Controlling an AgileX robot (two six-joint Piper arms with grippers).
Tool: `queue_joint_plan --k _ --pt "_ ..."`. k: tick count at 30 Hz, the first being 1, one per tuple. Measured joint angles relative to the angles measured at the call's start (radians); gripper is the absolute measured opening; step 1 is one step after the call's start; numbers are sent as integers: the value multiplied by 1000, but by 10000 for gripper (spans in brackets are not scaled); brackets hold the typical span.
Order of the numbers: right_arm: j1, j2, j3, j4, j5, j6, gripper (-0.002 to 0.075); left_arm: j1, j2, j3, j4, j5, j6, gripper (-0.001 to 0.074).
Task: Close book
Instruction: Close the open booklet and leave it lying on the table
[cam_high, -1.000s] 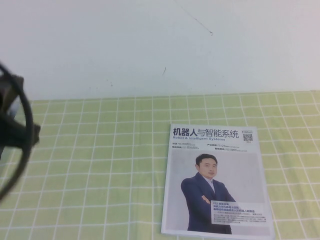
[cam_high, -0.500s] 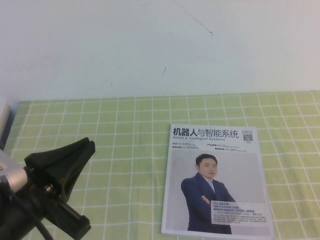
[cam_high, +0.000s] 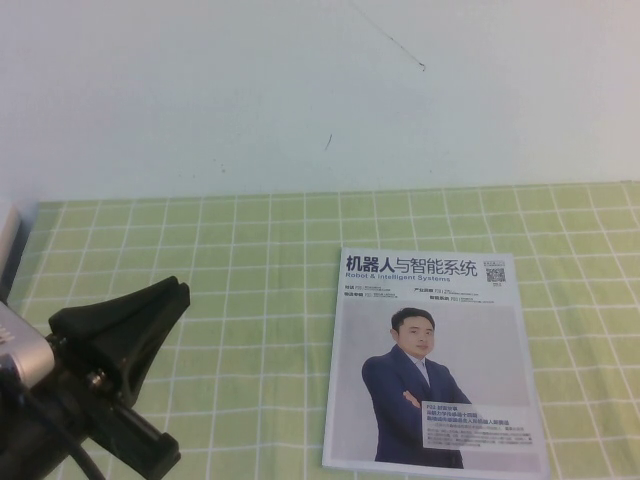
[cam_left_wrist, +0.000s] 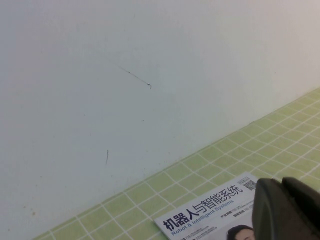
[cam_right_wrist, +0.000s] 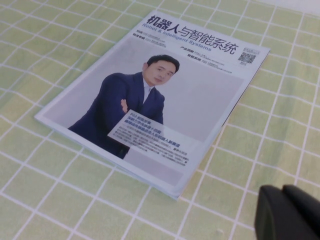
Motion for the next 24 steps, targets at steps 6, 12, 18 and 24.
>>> queue_joint_plan --k 6,12,18,24 --pt "0 0 0 0 0 0 -3 0 0 0 13 2 0 -4" --pt "0 0 0 0 0 0 -3 0 0 0 68 2 -4 -4" --pt "0 0 0 2 4 0 -3 0 -2 2 168 2 -4 -4" --pt "0 0 0 2 4 0 -3 0 -99 56 209 52 -33 -4"
